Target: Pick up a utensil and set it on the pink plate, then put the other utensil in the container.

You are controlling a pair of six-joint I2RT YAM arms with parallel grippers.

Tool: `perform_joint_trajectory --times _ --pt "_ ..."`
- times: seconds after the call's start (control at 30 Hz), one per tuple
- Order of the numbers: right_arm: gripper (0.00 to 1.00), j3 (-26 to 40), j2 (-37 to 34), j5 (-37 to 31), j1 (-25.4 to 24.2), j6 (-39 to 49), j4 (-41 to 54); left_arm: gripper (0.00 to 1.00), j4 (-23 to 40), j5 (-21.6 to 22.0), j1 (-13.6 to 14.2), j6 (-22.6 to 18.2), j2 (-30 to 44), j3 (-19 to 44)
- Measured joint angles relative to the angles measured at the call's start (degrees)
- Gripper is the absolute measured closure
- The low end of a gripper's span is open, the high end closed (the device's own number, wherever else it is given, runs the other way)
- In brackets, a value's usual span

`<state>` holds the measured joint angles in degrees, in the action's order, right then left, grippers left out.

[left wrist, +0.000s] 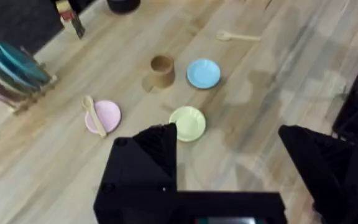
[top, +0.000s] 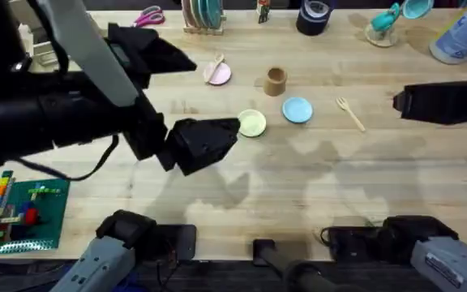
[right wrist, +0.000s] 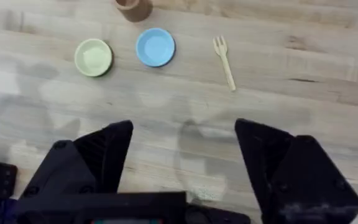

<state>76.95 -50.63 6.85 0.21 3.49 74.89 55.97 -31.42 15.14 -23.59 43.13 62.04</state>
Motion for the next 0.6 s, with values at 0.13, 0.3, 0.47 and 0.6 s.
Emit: perform_joint_trajectory --times 0.13,0.3,0.47,0.6 --pt "0.004 0.0 -2.22 -1.78 0.0 0.47 1.37 0.005 -2.83 -0.52 0.0 0.26 0.02 -0.13" --pt "0.003 0.0 -5.68 -3.18 0.0 2.58 3.11 0.006 -3.12 -0.5 0.0 0.44 0.04 -0.13" --pt "0.003 0.02 -10.51 -5.03 0.0 6.4 3.21 0.005 -4.11 -0.5 0.0 0.46 0.07 -0.13" --pt "0.003 0.02 -15.14 -6.02 0.0 9.27 3.13 0.005 -4.18 -0.48 0.0 0.46 0.05 -0.13"
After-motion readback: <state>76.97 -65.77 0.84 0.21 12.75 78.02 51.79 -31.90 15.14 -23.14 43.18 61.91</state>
